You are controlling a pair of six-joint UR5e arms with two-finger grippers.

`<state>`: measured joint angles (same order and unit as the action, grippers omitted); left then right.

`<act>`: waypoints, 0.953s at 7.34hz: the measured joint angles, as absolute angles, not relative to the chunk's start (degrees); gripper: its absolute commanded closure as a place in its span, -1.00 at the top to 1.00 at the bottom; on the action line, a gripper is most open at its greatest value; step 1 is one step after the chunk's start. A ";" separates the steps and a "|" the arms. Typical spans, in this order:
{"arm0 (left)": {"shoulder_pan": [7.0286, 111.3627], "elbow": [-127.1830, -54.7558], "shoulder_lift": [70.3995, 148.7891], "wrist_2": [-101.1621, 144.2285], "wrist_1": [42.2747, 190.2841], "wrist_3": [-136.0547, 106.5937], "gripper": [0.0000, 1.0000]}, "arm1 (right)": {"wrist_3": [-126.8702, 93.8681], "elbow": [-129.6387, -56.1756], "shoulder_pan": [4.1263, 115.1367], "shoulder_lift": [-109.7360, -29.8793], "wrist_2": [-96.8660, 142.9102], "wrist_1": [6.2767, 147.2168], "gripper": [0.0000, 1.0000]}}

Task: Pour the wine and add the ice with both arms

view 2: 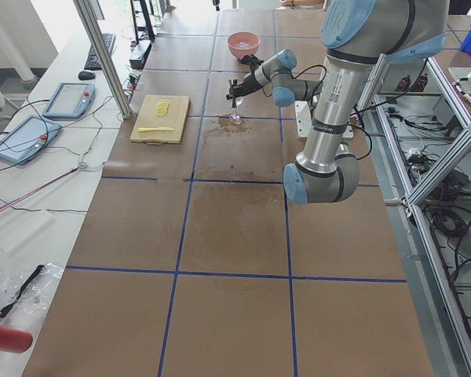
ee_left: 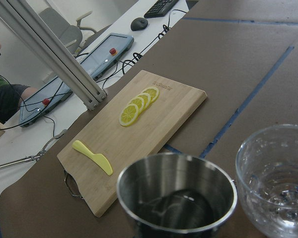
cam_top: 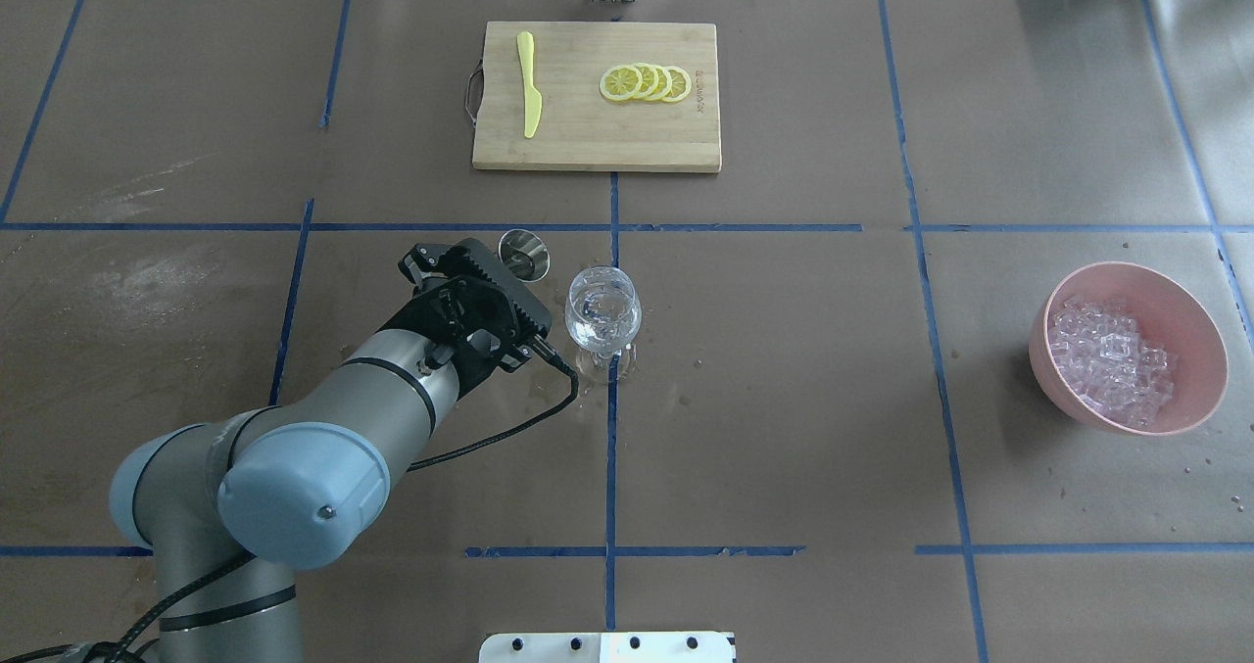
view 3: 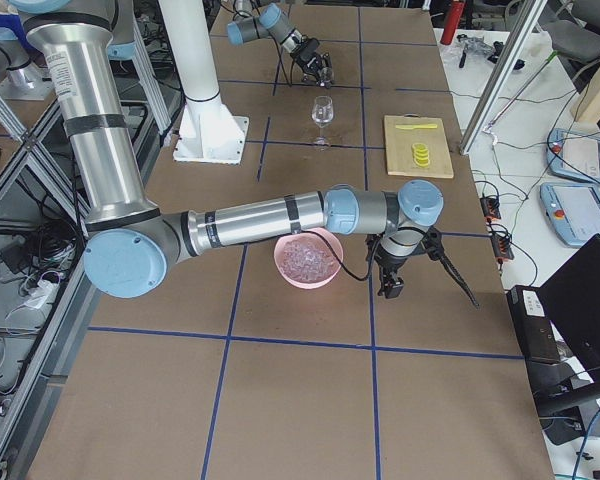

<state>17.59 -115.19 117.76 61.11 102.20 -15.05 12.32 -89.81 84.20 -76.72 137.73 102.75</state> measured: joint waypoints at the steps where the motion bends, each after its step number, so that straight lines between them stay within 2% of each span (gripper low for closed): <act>1: 17.71 -115.17 119.26 61.94 98.47 -12.67 -1.00 | 12.31 -89.82 84.20 -76.68 137.73 102.74 1.00; 7: 17.32 -111.38 131.29 62.04 75.48 -1.44 -1.00 | 12.30 -89.90 84.20 -77.16 137.81 102.80 1.00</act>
